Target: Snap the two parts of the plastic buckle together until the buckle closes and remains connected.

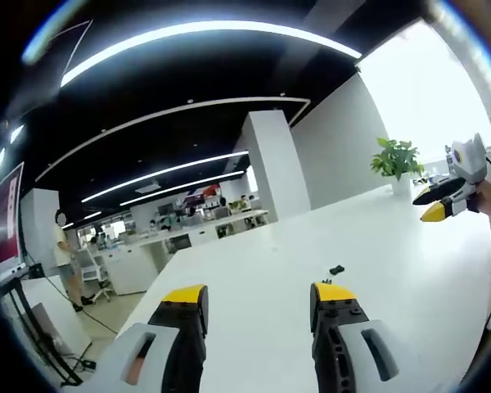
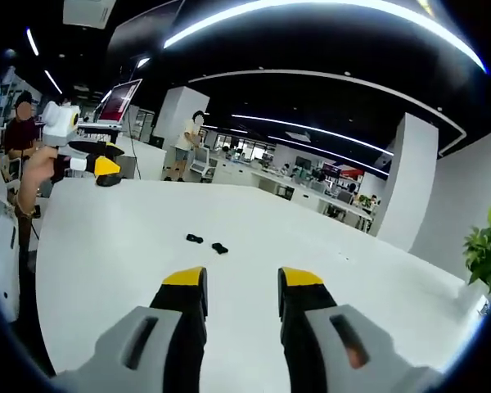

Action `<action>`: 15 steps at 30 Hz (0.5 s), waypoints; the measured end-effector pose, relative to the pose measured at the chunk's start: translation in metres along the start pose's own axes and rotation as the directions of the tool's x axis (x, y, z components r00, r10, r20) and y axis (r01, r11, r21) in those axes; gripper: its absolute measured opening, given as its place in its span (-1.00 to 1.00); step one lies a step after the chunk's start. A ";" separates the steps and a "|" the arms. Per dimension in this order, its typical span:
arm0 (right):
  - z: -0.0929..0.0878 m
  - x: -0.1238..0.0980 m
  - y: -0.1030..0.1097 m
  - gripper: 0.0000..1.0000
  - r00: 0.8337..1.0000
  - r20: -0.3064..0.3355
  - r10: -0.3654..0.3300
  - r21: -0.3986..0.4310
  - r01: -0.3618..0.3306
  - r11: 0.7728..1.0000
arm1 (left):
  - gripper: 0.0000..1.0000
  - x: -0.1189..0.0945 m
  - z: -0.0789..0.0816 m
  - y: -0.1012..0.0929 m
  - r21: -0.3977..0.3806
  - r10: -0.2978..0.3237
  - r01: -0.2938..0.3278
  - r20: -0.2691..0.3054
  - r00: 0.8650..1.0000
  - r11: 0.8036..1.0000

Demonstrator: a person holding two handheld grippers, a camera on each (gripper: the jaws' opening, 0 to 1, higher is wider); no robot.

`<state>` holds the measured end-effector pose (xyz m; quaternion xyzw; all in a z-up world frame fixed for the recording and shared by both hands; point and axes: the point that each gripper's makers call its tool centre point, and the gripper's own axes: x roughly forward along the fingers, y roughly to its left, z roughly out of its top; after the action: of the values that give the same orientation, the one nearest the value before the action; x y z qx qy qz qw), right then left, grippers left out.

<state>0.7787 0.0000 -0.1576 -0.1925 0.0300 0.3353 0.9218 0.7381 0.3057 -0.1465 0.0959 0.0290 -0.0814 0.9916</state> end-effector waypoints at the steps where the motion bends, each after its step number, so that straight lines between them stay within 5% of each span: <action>1: 0.000 0.001 0.001 -0.30 1.000 -0.001 0.009 0.000 -0.009 1.000 | 0.02 0.001 0.001 0.000 0.003 -0.003 0.003 0.000 1.000 1.000; 15: 0.005 0.006 -0.001 -0.34 0.999 0.003 0.041 -0.007 -0.041 0.999 | -0.04 0.010 0.016 -0.004 0.029 -0.044 0.043 0.023 0.999 0.999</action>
<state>0.7836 0.0053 -0.1539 -0.1945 0.0314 0.3546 0.9140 0.7476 0.2974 -0.1321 0.1085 0.0182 -0.1044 0.9884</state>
